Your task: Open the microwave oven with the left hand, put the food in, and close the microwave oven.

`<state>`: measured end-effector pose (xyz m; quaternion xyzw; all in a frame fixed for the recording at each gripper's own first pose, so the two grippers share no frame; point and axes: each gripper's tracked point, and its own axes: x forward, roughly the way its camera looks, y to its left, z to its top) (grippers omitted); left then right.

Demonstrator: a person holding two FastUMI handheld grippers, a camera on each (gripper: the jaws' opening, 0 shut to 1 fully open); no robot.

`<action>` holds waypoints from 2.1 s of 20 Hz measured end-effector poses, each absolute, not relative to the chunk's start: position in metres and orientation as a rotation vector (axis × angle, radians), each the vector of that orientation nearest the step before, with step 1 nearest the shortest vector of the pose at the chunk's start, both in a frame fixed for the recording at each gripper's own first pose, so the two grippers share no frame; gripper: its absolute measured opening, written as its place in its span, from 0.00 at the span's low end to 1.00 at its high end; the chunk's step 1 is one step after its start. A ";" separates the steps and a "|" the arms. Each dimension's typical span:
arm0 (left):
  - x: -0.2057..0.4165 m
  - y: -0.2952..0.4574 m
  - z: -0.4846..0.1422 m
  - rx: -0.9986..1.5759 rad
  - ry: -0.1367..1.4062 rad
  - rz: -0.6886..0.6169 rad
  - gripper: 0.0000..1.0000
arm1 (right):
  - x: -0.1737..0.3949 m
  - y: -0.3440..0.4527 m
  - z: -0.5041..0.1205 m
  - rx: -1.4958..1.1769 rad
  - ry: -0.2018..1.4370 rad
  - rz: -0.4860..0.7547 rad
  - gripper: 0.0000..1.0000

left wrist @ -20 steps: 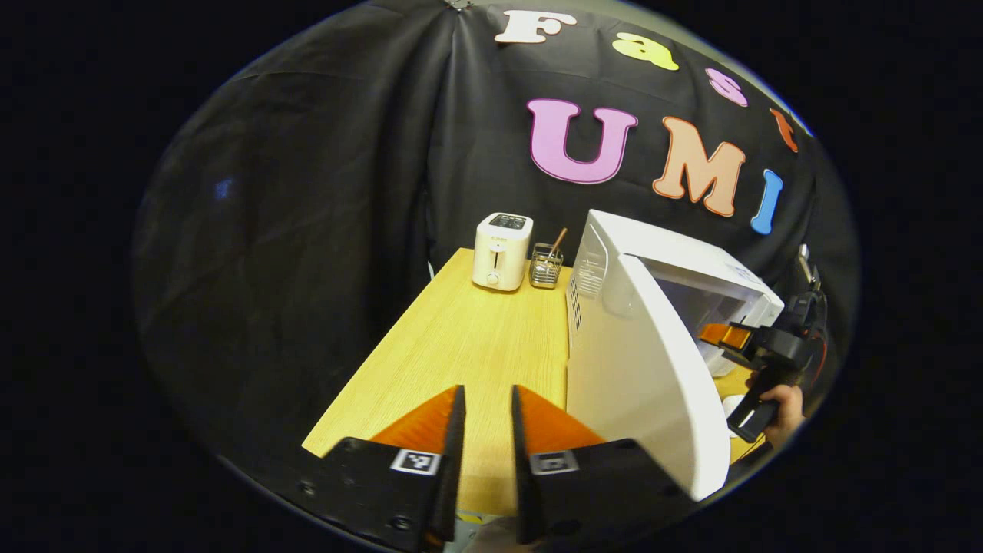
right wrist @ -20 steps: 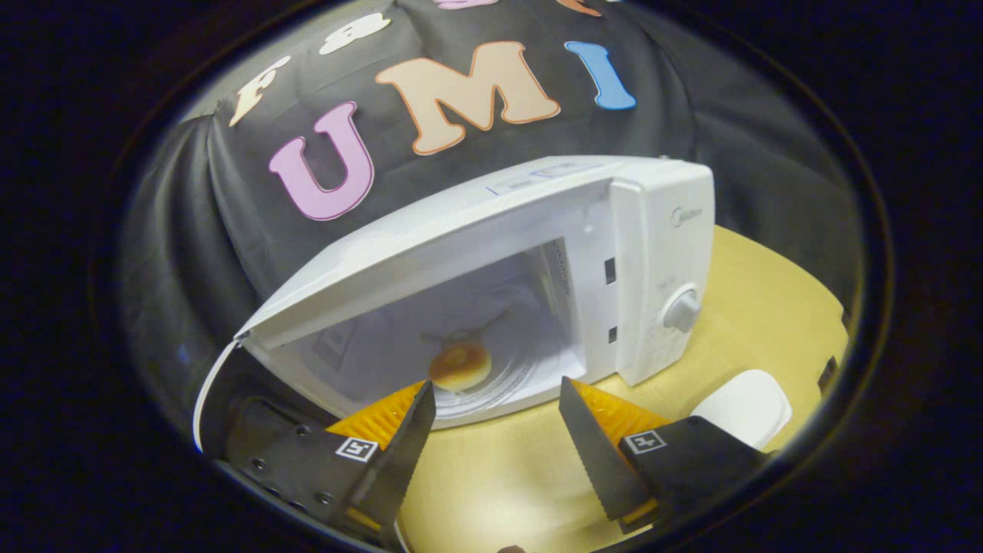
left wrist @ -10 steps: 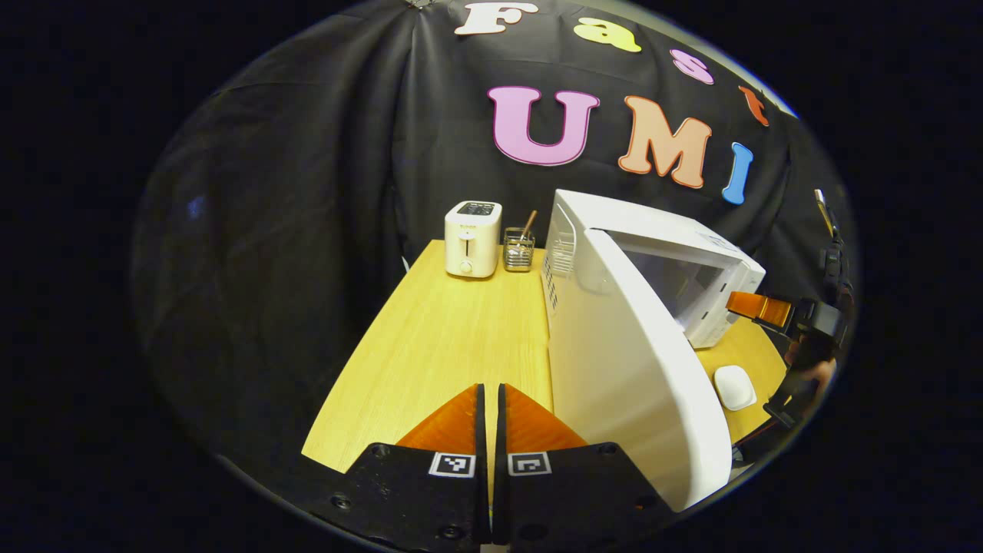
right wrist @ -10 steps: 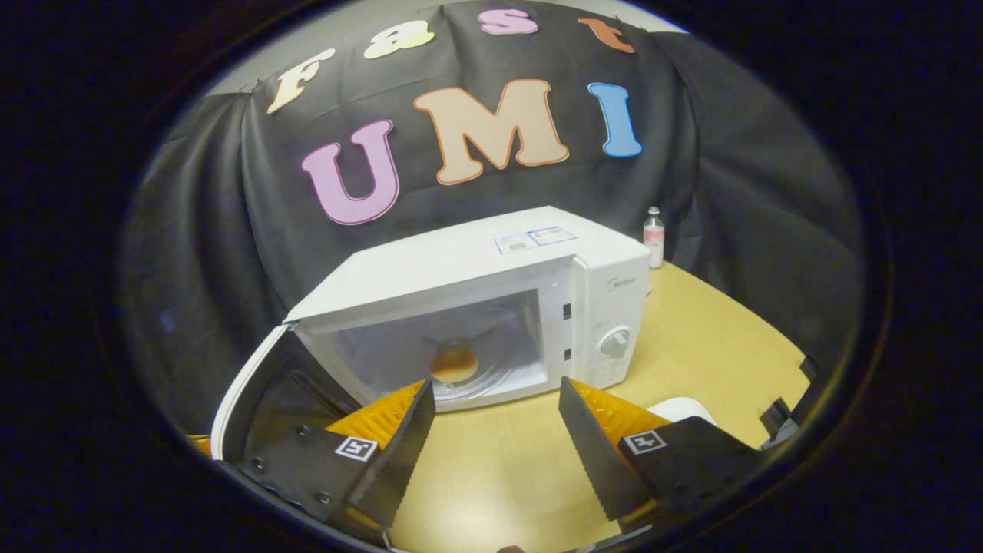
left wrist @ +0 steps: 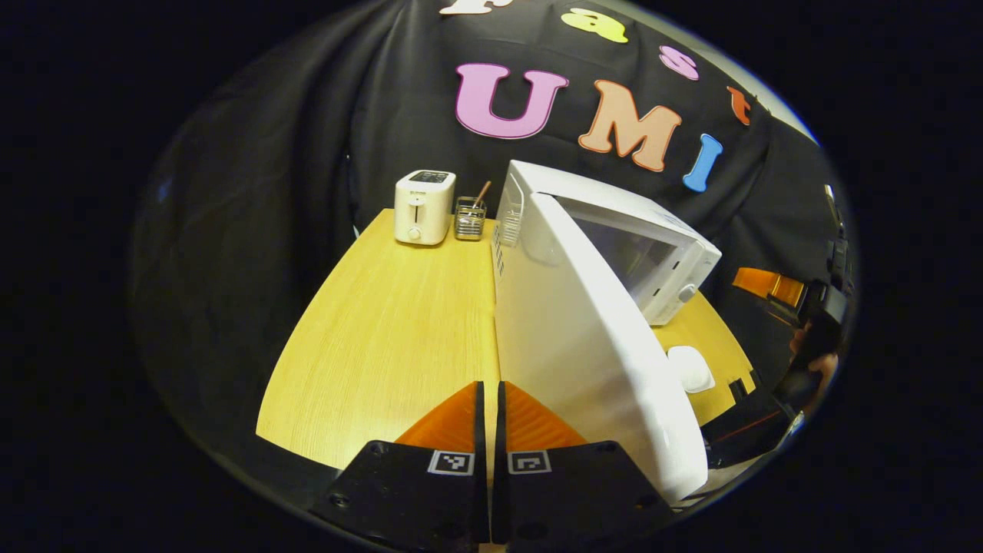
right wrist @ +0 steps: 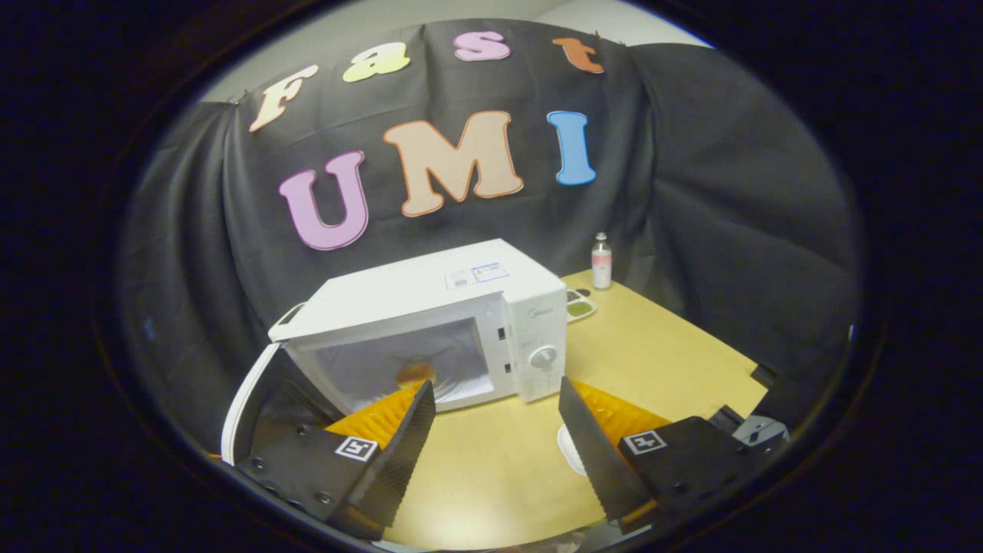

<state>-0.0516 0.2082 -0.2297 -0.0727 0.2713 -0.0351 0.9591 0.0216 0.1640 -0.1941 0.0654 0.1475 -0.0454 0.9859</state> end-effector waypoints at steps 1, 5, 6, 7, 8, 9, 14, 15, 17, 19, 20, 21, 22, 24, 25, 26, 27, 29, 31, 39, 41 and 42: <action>-0.051 0.204 -0.228 -0.139 0.548 -0.086 0.02 | 0.018 0.157 -0.190 0.131 0.290 -0.108 1.00; -0.051 0.185 -0.227 -0.136 0.562 -0.138 0.02 | 0.005 0.133 -0.177 0.121 0.280 -0.154 0.99; -0.050 0.179 -0.227 -0.133 0.566 -0.150 0.02 | 0.003 0.128 -0.175 0.119 0.278 -0.164 0.99; -0.049 0.174 -0.227 -0.124 0.571 -0.158 0.02 | 0.001 0.123 -0.173 0.119 0.278 -0.169 1.00; -0.049 0.173 -0.226 -0.104 0.573 -0.159 0.01 | 0.000 0.119 -0.172 0.119 0.280 -0.173 1.00; -0.047 0.170 -0.226 -0.091 0.573 -0.161 0.01 | 0.000 0.113 -0.170 0.117 0.281 -0.175 1.00; -0.035 0.141 -0.223 -0.083 0.582 -0.156 0.01 | 0.016 0.085 -0.161 0.108 0.282 -0.153 1.00; -0.031 0.133 -0.222 -0.086 0.578 -0.150 0.01 | 0.019 0.079 -0.158 0.107 0.281 -0.146 1.00; -0.025 0.117 -0.219 -0.093 0.574 -0.134 0.01 | 0.025 0.065 -0.155 0.100 0.282 -0.136 1.00; -0.018 0.099 -0.212 -0.108 0.557 -0.118 0.01 | 0.032 0.053 -0.151 0.095 0.277 -0.120 1.00; -0.015 0.090 -0.210 -0.116 0.550 -0.112 0.01 | 0.035 0.047 -0.148 0.092 0.271 -0.109 1.00; -0.011 0.080 -0.208 -0.122 0.543 -0.109 0.01 | 0.039 0.042 -0.146 0.089 0.268 -0.097 0.92; -0.008 0.071 -0.205 -0.126 0.537 -0.106 0.01 | 0.043 0.037 -0.146 0.088 0.266 -0.085 0.92; -0.002 0.052 -0.201 -0.123 0.522 -0.103 0.01 | 0.046 0.028 -0.144 0.092 0.268 -0.059 0.92; 0.002 0.042 -0.198 -0.118 0.513 -0.102 0.01 | 0.050 0.025 -0.145 0.097 0.271 -0.046 1.00; 0.006 0.033 -0.198 -0.114 0.507 -0.101 0.01 | 0.053 0.020 -0.146 0.099 0.274 -0.035 0.92; 0.010 0.023 -0.196 -0.112 0.503 -0.102 0.01 | 0.056 0.016 -0.147 0.101 0.276 -0.027 0.92; 0.019 0.004 -0.195 -0.112 0.496 -0.107 0.02 | 0.060 0.008 -0.149 0.109 0.280 -0.014 0.92; 0.030 -0.015 -0.195 -0.104 0.486 -0.128 0.01 | 0.065 0.001 -0.151 0.123 0.286 -0.004 1.00; 0.068 -0.065 -0.192 -0.079 0.464 -0.187 0.02 | 0.073 -0.026 -0.165 0.058 0.286 -0.014 1.00; 0.078 -0.072 -0.190 -0.074 0.462 -0.195 0.02 | 0.071 -0.028 -0.174 0.039 0.298 -0.014 1.00; 0.083 -0.074 -0.191 -0.071 0.462 -0.197 0.02 | 0.069 -0.029 -0.179 0.043 0.308 -0.013 1.00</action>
